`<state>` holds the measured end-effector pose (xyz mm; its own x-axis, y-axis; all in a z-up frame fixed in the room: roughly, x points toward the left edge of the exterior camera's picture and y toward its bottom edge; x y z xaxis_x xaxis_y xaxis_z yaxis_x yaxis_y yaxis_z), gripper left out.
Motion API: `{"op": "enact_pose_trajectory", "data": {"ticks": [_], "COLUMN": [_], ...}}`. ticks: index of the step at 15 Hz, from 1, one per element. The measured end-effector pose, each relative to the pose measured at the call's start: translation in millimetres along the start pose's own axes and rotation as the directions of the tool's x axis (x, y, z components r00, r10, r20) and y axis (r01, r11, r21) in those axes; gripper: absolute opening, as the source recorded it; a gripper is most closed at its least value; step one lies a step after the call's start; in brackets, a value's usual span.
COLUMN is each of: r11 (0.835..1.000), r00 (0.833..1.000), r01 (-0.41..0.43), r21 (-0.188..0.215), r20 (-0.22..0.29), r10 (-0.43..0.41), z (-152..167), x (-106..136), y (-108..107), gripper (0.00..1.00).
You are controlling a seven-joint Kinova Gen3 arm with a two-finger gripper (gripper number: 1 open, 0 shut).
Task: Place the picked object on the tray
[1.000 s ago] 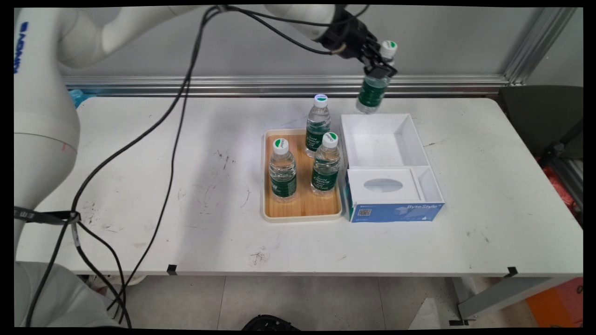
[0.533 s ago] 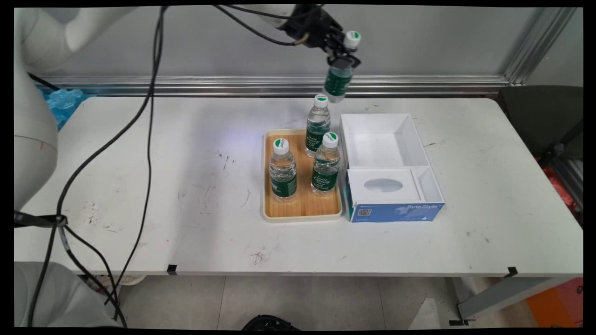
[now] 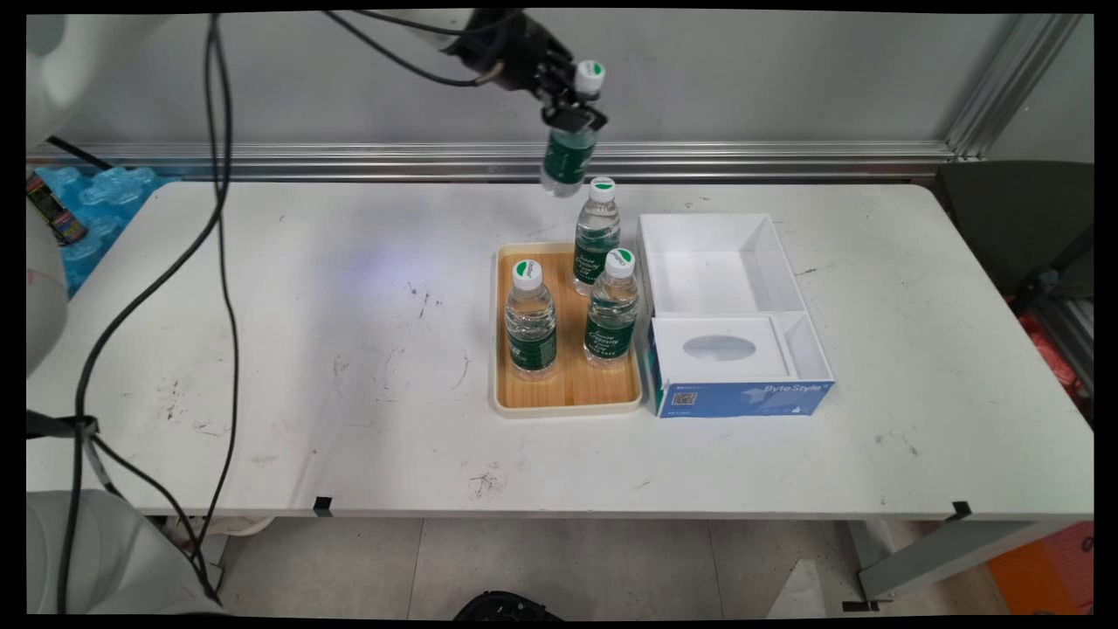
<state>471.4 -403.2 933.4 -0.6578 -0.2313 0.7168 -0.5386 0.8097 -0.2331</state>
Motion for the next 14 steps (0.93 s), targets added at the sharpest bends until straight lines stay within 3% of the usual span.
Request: {"op": "enact_pose_trajectory", "data": {"ticks": [8, 14], "r11": [0.997, 0.994], "r00": [0.996, 0.995], "r01": [0.080, 0.092], "r21": [-0.015, -0.050], "r20": [0.048, 0.043], "r10": [-0.079, -0.090], "z": [-53, -56], "x": [-44, -82], "y": [25, 38], "gripper": [0.00, 0.00]}}
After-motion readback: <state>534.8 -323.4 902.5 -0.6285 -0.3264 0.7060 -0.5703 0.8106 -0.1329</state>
